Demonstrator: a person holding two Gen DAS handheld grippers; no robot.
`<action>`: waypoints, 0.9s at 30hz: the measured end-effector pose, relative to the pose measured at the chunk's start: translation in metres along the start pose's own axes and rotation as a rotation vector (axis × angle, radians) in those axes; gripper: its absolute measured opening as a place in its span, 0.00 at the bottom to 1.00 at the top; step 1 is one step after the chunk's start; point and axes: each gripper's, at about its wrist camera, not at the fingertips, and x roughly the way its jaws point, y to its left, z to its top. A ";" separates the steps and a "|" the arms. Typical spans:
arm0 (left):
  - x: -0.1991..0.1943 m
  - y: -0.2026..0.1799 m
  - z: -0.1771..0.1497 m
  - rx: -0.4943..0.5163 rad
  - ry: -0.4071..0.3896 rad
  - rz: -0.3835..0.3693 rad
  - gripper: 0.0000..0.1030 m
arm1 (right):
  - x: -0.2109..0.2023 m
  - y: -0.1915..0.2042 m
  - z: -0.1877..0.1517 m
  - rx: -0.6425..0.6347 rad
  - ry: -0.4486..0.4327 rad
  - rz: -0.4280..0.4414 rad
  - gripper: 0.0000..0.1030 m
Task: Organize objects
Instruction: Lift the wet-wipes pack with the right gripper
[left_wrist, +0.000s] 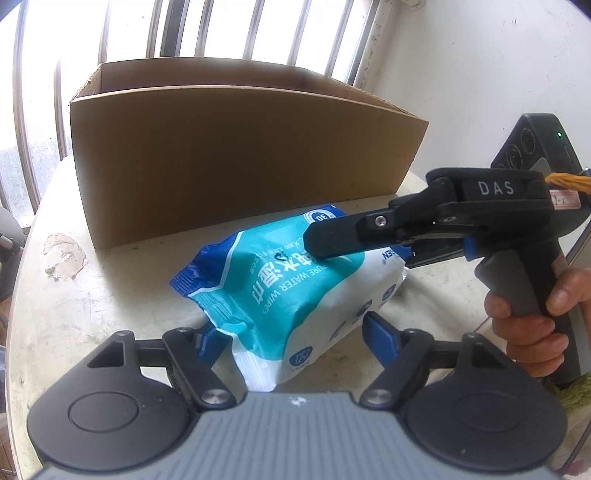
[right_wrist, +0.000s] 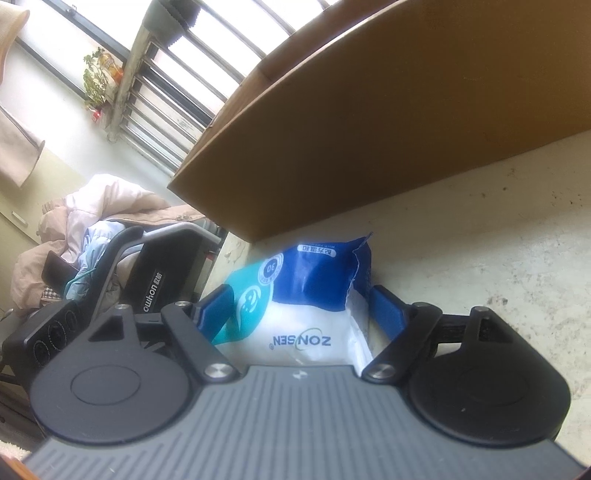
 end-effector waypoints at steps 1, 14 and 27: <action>-0.008 0.003 0.001 0.003 0.001 0.002 0.78 | 0.000 0.000 -0.001 -0.002 0.003 -0.001 0.79; -0.009 0.001 0.002 -0.002 -0.009 0.019 0.81 | -0.001 0.001 -0.003 -0.020 0.001 0.003 0.82; -0.007 -0.005 0.009 -0.010 0.010 0.038 0.81 | 0.002 0.007 -0.003 -0.032 -0.011 -0.018 0.81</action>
